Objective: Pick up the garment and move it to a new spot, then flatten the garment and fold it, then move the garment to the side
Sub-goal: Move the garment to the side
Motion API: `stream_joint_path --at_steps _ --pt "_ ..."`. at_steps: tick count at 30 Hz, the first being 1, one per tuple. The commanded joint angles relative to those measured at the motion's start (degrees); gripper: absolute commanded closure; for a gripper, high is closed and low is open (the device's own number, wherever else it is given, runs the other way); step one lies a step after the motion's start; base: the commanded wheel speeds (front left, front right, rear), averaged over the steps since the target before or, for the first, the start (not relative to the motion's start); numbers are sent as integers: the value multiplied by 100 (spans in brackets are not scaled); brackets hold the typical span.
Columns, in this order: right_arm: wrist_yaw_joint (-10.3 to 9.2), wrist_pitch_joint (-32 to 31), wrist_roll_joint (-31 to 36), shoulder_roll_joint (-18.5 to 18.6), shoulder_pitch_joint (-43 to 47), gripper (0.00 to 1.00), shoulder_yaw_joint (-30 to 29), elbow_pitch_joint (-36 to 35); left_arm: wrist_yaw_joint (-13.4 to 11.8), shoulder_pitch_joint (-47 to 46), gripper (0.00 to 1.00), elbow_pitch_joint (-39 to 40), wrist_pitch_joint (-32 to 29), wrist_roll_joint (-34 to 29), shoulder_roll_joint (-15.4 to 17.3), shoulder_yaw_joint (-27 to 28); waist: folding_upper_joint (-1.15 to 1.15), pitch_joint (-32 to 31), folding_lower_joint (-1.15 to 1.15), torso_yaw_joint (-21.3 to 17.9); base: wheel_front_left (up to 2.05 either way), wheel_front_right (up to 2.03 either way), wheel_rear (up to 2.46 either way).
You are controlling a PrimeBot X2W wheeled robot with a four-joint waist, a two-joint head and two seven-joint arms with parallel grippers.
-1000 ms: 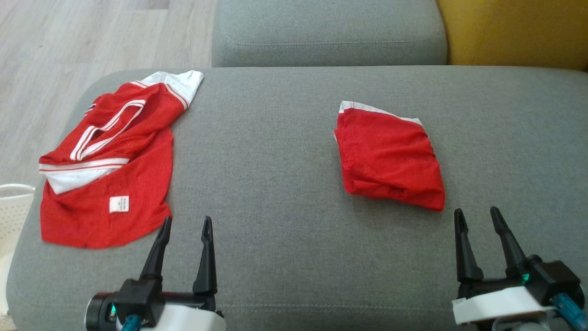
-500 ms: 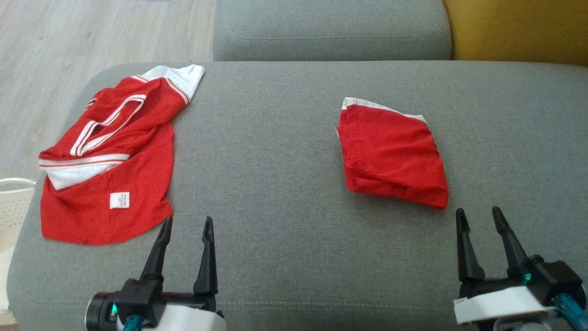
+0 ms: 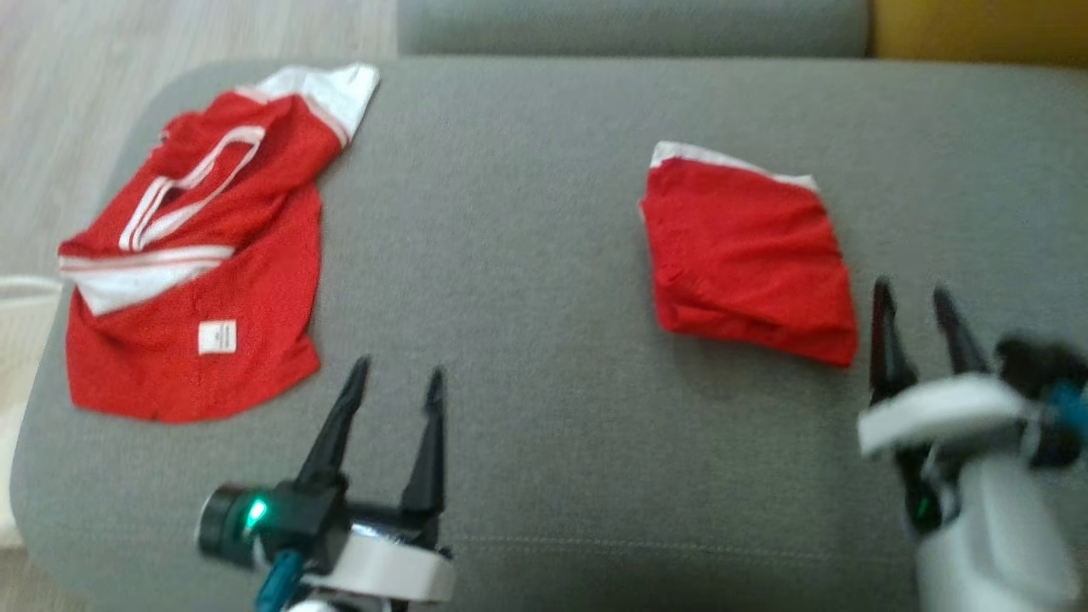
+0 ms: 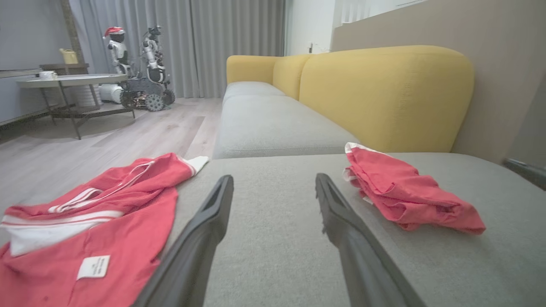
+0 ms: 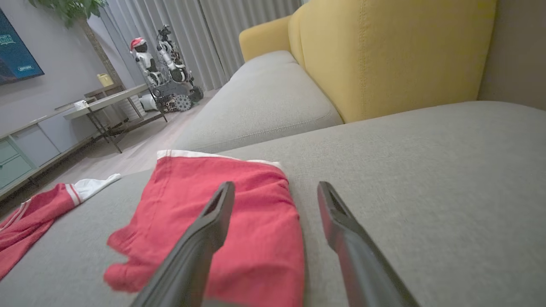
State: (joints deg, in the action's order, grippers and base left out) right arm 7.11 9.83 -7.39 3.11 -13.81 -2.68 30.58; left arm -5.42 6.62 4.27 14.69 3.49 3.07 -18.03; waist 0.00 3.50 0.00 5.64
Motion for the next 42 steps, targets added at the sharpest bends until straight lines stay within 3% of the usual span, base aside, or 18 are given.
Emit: stream_joint_path --at_steps 1,11,19,21,22,23,24,25,26,33,42 --pt "37 -194 -161 181 -513 0 77 74 43 -407 0 199 30 -48 -19 67 0 289 0 124 0 0 0" --pt "37 -1291 -733 1153 -1841 0 593 1360 7 -933 0 166 30 35 -19 -304 0 946 0 388 0 0 0" --pt "37 -1831 -1084 1582 -2238 0 1339 1839 -60 -1173 0 147 30 113 -19 -416 0 1212 0 442 0 0 0" --pt "37 -1949 -1223 1605 -2312 26 1483 1938 -77 -1231 0 146 30 140 -19 -440 0 1265 0 451 0 0 0" --pt "37 -1996 -1318 1601 -2347 54 1541 1972 -84 -1258 0 146 30 155 -19 -452 0 1290 0 454 0 0 0" --pt "37 -1996 -1318 1601 -2347 54 1541 1972 -84 -1258 0 146 30 155 -19 -452 0 1290 0 454 0 0 0" --pt "37 -2030 -1438 1592 -2384 69 1566 2001 -91 -1283 0 146 30 168 -19 -462 0 1317 0 457 0 0 0" --pt "37 -2054 -1559 1591 -2421 93 1584 2023 -98 -1308 0 148 30 179 -19 -472 0 1342 0 458 0 0 0" --pt "37 -2063 -1648 1604 -2456 100 1622 2035 -105 -1329 0 148 30 190 -19 -479 0 1362 0 454 0 0 0" --pt "37 -1816 -1796 2074 -2661 100 2013 1938 -145 -1424 0 170 30 236 -19 -456 0 1541 0 270 0 0 0" --pt "37 -1647 -1604 3034 -2840 100 2182 1424 -66 -1593 0 244 30 223 -19 -376 0 1881 0 -189 0 0 0"
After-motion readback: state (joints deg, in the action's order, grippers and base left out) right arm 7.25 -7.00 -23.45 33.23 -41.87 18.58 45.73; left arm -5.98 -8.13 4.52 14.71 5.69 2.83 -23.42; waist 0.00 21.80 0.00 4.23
